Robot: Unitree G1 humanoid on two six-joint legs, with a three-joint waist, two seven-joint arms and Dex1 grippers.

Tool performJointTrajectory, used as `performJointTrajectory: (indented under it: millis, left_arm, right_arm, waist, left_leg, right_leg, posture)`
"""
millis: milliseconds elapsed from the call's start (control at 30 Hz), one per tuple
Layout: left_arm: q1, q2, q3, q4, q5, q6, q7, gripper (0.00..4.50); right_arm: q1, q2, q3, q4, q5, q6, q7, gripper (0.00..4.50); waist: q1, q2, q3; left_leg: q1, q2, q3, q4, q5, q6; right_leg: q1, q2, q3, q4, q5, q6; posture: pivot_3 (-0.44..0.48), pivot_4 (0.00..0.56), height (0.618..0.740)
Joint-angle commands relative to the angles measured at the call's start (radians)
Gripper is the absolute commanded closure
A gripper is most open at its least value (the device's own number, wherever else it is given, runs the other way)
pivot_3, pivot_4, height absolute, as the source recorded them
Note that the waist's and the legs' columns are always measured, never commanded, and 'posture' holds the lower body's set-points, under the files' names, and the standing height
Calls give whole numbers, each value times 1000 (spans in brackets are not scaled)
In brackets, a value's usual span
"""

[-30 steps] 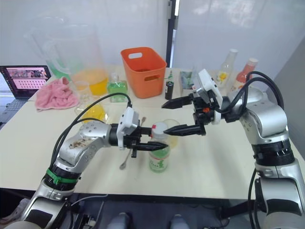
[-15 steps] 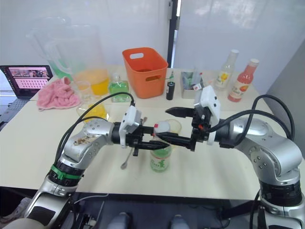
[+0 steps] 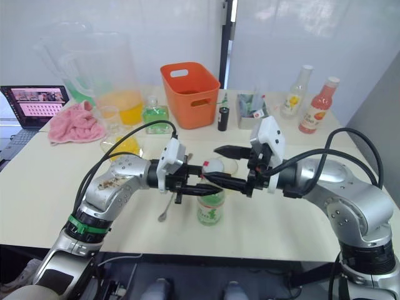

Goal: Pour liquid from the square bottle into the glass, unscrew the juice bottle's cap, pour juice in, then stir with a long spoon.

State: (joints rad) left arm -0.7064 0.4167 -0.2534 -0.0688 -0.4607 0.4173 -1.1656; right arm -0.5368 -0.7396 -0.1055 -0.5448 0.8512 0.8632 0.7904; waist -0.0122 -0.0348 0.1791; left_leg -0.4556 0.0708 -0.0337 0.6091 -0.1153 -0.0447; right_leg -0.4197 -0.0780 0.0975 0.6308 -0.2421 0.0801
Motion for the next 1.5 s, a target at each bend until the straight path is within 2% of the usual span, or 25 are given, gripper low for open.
performJointTrajectory:
  millis: [33,67,200,433,767,1000,1233,1500]
  left_arm:
    - [7,6,-24,-2,37,4,5,3010]
    - [9,7,-24,-4,37,5,6,3010]
    - [11,8,-22,-6,38,6,9,3010]
    - [20,17,-17,-20,38,11,17,3010]
    - [35,35,-2,-62,35,34,40,3010]
    - [41,48,6,-81,34,51,44,3010]
    - [36,58,11,-82,34,58,49,3010]
    - [38,56,3,-79,29,56,48,3010]
  right_arm:
    - [-15,-16,-9,-8,8,2,-6,2529]
    - [-16,-19,-6,-8,9,1,-2,2807]
    - [-21,-31,11,4,6,-7,30,2818]
    - [-58,-85,86,108,-40,-109,274,2818]
    - [-290,-12,257,401,-210,-325,588,2818]
    - [-418,33,312,619,-329,-510,796,2818]
    - [-467,12,354,707,-272,-549,824,2818]
    - [-503,-47,253,683,-154,-388,824,2818]
  waist:
    - [0,0,0]
    - [0,0,0]
    - [0,0,0]
    - [0,0,0]
    - [-5,0,0]
    - [-9,1,0]
    - [-12,1,0]
    - [-14,1,0]
  left_leg:
    - [0,0,0,0,0,0]
    - [0,0,0,0,0,0]
    - [0,0,0,0,0,0]
    - [0,0,0,0,0,0]
    - [1,0,0,0,0,0]
    - [1,0,0,-1,0,0]
    - [2,0,0,-1,0,0]
    - [2,0,0,-1,0,0]
  right_leg:
    - [0,0,0,0,0,0]
    - [0,0,0,0,0,0]
    - [0,0,0,0,0,0]
    - [0,0,0,0,0,0]
    - [0,0,0,1,0,1]
    - [0,1,0,1,3,6]
    - [0,1,0,2,3,5]
    - [-1,0,0,3,3,5]
  posture:
    - [0,150,725]
    - [0,150,725]
    - [0,150,725]
    - [0,150,725]
    - [0,150,725]
    - [0,150,725]
    - [0,150,725]
    - [0,150,725]
